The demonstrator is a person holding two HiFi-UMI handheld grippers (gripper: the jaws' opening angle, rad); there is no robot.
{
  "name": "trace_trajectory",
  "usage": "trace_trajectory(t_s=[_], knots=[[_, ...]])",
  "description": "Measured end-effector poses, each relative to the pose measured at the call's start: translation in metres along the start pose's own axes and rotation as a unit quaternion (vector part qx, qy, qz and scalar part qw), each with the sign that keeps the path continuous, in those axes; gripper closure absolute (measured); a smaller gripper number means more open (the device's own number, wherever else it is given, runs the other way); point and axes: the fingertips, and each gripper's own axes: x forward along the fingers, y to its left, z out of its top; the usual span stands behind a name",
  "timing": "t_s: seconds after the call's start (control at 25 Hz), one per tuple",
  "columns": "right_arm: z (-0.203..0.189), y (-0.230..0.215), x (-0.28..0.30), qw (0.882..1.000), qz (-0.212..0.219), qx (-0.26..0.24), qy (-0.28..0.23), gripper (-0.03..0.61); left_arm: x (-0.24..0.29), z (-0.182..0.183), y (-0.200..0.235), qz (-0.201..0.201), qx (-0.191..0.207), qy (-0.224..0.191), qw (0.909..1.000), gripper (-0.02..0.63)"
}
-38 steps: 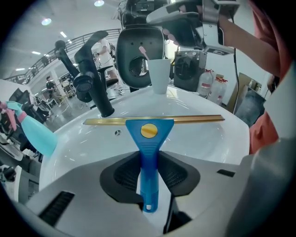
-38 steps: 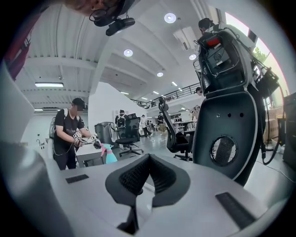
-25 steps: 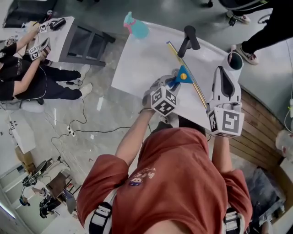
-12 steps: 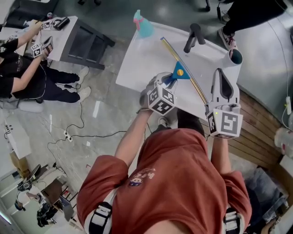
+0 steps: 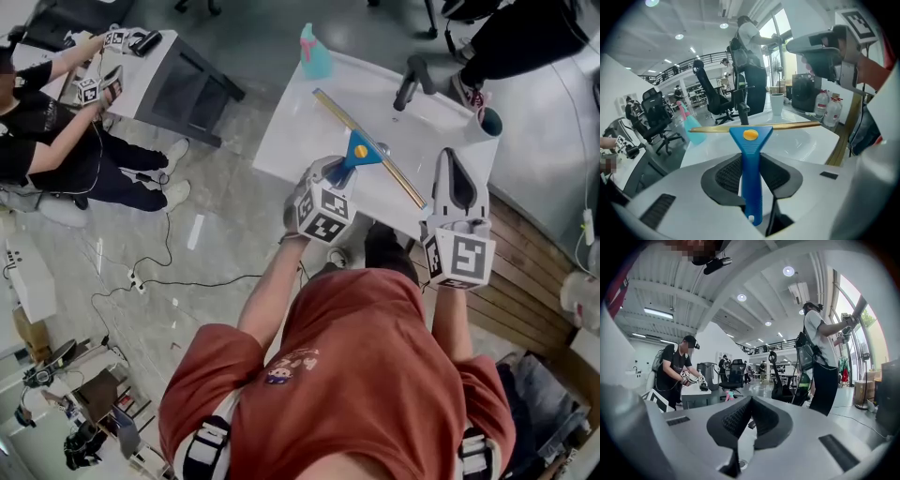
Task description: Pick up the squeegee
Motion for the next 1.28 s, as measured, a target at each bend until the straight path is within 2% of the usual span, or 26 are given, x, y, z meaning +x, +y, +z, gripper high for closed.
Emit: trace_trajectory(t_s=[0.2,0.36,0.56,0.76,0.96,1.12,1.28], knots=[[0.002,0.020,-0.008,1.000,0.008,-0.015,-0.002,0.571,-0.021,-0.006,0.017,0.028,-0.030,-0.016,0.9990,0.486],[0.007,0.033,-0.015,1.000,0.009,-0.025,0.000,0.571,-0.025,-0.002,0.021,0.031,-0.064,-0.028,0.9971,0.488],[0.013,0.040,-0.018,0.999,0.011,-0.029,-0.006,0.571,-0.043,0.025,0.029,0.057,-0.064,-0.075,0.9935,0.488],[0.017,0.036,-0.021,0.999,0.002,-0.028,-0.019,0.571,-0.070,0.046,0.048,0.101,-0.065,-0.119,0.9855,0.488],[0.022,0.031,-0.023,0.999,-0.004,-0.028,-0.027,0.571,-0.106,0.066,0.071,0.158,-0.080,-0.169,0.9695,0.488],[0.036,0.027,-0.019,0.998,-0.009,-0.031,-0.048,0.571,-0.137,0.091,0.091,0.205,-0.090,-0.223,0.9487,0.488],[0.054,0.026,-0.021,0.997,-0.012,-0.029,-0.067,0.571,-0.169,0.111,0.098,0.228,-0.094,-0.268,0.9314,0.488]])
